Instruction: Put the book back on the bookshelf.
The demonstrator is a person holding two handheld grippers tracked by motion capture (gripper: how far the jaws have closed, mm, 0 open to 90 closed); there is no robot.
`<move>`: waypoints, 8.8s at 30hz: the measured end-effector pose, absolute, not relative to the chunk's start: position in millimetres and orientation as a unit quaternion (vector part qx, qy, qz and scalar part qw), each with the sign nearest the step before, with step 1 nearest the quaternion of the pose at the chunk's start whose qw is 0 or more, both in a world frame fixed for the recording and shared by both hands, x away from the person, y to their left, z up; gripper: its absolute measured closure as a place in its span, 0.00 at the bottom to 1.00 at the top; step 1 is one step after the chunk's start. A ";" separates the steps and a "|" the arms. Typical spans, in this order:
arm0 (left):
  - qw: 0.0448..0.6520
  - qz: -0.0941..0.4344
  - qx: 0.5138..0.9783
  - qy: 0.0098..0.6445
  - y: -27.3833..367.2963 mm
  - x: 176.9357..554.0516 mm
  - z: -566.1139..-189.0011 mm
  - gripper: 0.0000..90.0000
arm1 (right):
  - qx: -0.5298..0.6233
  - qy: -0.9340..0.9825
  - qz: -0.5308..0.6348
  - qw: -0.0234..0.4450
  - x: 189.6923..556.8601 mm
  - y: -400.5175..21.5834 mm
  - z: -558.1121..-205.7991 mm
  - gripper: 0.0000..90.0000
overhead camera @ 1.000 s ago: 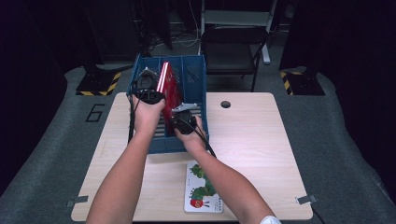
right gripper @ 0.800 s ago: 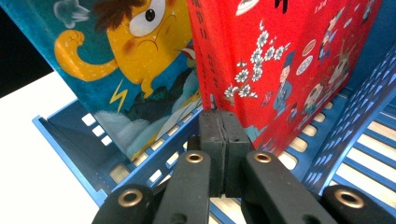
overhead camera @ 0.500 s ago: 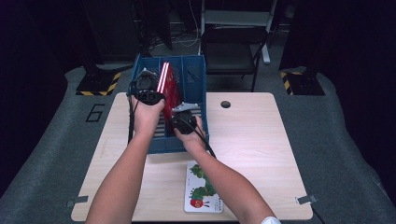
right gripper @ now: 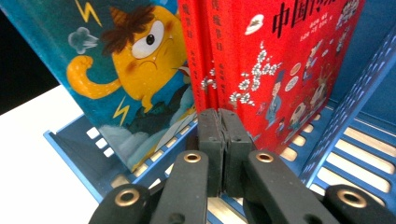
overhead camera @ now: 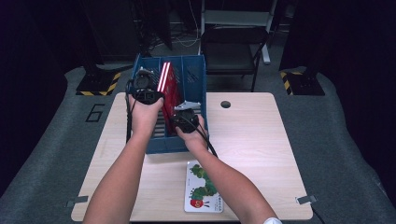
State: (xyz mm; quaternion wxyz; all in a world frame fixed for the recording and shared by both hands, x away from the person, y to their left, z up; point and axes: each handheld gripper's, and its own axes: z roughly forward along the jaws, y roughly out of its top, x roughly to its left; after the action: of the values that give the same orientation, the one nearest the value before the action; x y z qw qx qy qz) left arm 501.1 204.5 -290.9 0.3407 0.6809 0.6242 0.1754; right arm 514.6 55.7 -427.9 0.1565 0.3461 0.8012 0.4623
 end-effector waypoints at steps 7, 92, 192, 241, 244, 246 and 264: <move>0.362 0.171 0.678 0.617 205.4 494.5 -290.2 0.74 | 0.343 0.798 0.469 0.158 509.7 53.5 -422.0 0.93; 0.428 0.049 0.795 0.427 200.9 366.4 -458.4 0.50 | 0.384 0.811 0.413 0.153 360.9 -96.4 -474.0 0.41; 0.423 0.002 0.780 0.461 167.6 388.1 -505.0 0.48 | 0.453 0.785 0.421 0.034 388.1 -99.6 -505.6 0.35; 0.506 0.074 0.763 0.396 188.2 351.5 -414.8 0.50 | 0.384 0.753 0.515 0.143 351.3 -95.6 -423.7 0.39; 0.510 0.080 0.761 0.394 188.8 349.5 -410.1 0.51 | 0.378 0.750 0.521 0.150 348.7 -95.1 -419.9 0.39; 0.511 0.081 0.762 0.389 189.7 349.2 -406.8 0.51 | 0.375 0.749 0.523 0.157 347.1 -94.5 -417.3 0.39; 0.522 0.113 0.757 0.376 185.7 343.4 -394.7 0.51 | 0.360 0.744 0.531 0.188 342.1 -94.0 -404.4 0.39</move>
State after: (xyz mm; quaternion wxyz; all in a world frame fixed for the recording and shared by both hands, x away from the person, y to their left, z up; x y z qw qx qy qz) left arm 343.4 185.7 -394.7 0.5222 0.7569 0.3762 0.1134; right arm 342.1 -94.0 -404.4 0.1876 0.3604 0.7436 0.5310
